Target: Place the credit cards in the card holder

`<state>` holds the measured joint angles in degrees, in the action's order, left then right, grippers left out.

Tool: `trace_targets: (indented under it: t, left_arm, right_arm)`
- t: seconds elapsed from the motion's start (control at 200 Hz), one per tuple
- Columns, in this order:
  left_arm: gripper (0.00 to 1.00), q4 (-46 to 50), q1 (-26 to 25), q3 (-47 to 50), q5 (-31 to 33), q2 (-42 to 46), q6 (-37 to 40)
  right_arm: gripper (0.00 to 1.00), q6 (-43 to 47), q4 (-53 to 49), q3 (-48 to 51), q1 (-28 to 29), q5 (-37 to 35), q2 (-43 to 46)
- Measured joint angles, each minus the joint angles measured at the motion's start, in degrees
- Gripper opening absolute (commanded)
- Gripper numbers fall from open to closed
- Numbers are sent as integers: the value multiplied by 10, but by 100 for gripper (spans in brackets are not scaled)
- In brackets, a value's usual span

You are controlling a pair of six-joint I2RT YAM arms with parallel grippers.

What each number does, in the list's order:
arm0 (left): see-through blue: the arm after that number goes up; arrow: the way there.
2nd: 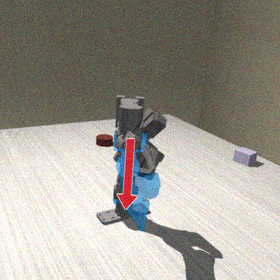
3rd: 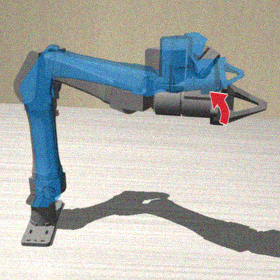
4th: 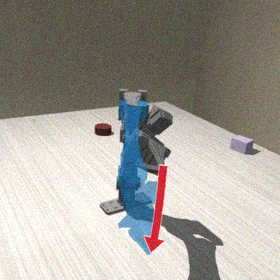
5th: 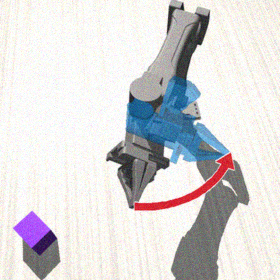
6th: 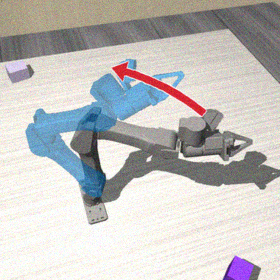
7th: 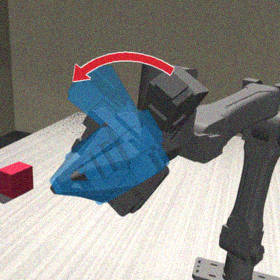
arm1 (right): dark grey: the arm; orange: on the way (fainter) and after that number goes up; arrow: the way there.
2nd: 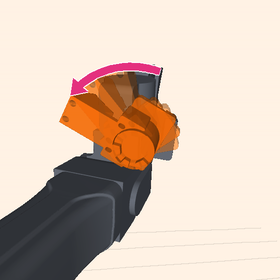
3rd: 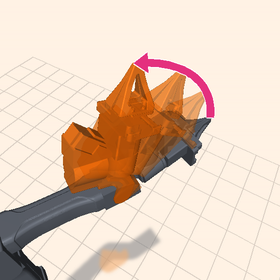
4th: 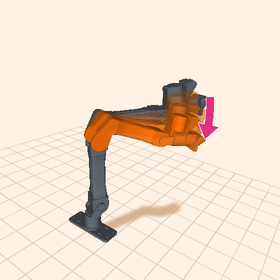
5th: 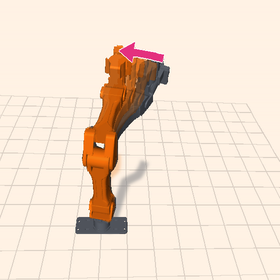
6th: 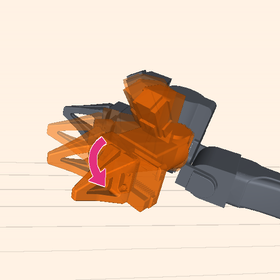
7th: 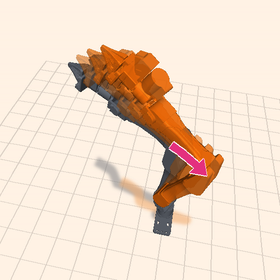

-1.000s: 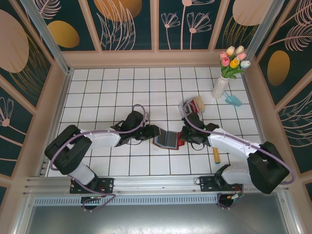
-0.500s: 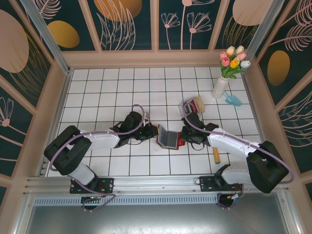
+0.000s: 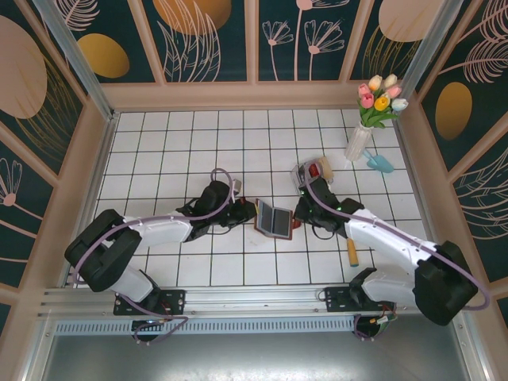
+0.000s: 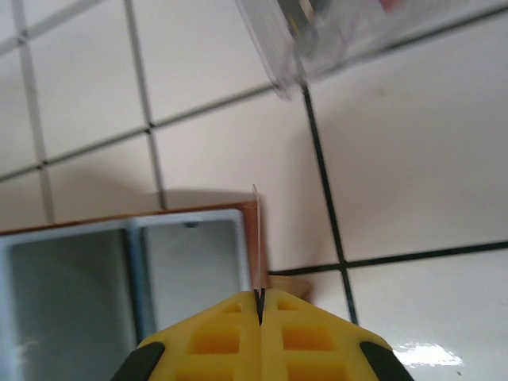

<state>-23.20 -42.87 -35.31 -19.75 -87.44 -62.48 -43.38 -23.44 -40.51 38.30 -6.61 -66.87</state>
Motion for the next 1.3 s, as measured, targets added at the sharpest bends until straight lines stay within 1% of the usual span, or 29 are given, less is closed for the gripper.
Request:
trace_targets:
  t: [0.11,0.265,0.405,0.585,0.726,1.066,1.296]
  left_arm:
    - [0,-38,0,21,3,-1,-24]
    - [0,-77,0,39,3,-11,-59]
    - [0,-106,0,43,3,-15,-81]
    - [0,-137,0,47,3,-19,-100]
    - [0,-143,0,52,4,-25,-109]
    - [0,-143,0,56,5,-26,-114]
    - [0,-143,0,56,8,-26,-113]
  right_arm:
    - [0,0,22,-27,9,2,10]
    - [0,-5,60,-43,53,2,3]
    - [0,-5,83,-65,91,-3,-34]
    - [0,-5,85,-106,131,-37,-85]
    - [0,-5,73,-131,150,-68,-115]
    - [0,-5,16,-161,174,-131,-166]
    - [0,-9,-38,-180,181,-165,-172]
